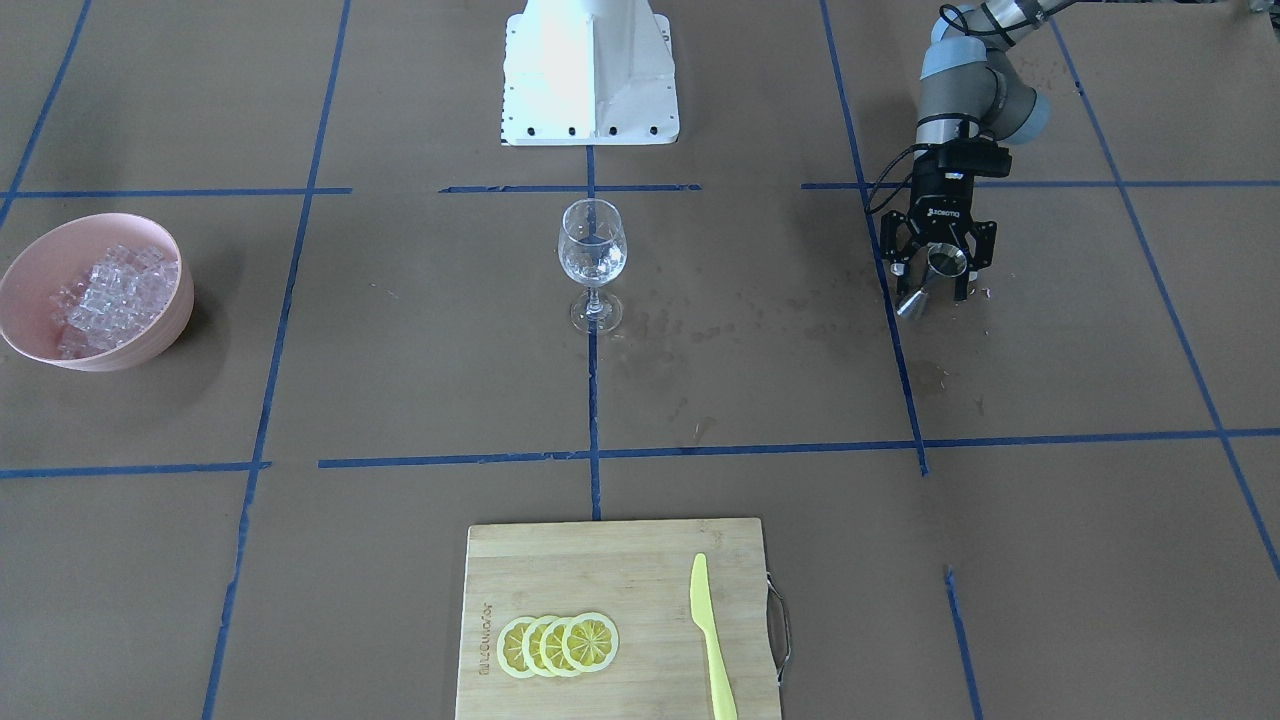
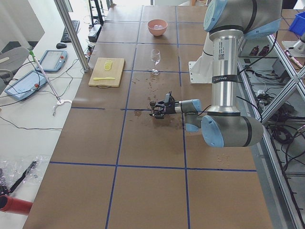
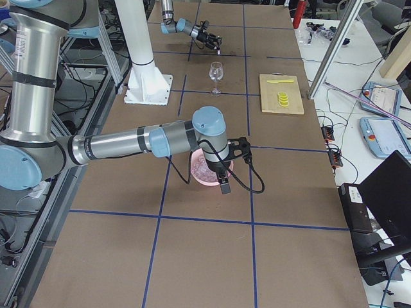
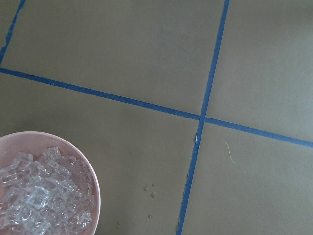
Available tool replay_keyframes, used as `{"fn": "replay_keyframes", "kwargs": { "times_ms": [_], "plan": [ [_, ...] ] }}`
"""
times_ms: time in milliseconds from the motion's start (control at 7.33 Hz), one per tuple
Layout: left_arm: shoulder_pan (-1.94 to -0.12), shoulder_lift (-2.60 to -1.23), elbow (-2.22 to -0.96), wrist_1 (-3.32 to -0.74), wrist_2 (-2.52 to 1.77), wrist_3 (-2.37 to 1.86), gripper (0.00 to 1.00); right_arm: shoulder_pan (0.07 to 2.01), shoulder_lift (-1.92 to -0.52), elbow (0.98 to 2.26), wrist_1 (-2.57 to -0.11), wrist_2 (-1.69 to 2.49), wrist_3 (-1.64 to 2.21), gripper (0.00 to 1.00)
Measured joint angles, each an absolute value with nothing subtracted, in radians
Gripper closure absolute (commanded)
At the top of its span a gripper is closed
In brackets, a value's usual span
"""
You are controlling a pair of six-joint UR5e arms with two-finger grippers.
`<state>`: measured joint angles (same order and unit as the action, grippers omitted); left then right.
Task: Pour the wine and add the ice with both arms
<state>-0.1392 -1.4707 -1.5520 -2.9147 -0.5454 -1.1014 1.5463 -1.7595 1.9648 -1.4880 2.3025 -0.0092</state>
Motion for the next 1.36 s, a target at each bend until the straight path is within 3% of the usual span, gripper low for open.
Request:
{"fn": "replay_keyframes", "kwargs": {
  "times_ms": [1364],
  "plan": [
    [-0.117,-1.471,-1.553,-2.927,-0.516,-1.101,0.59,1.546,-1.760,1.963,-1.488,2.302,-0.009,0.00]
  ]
}}
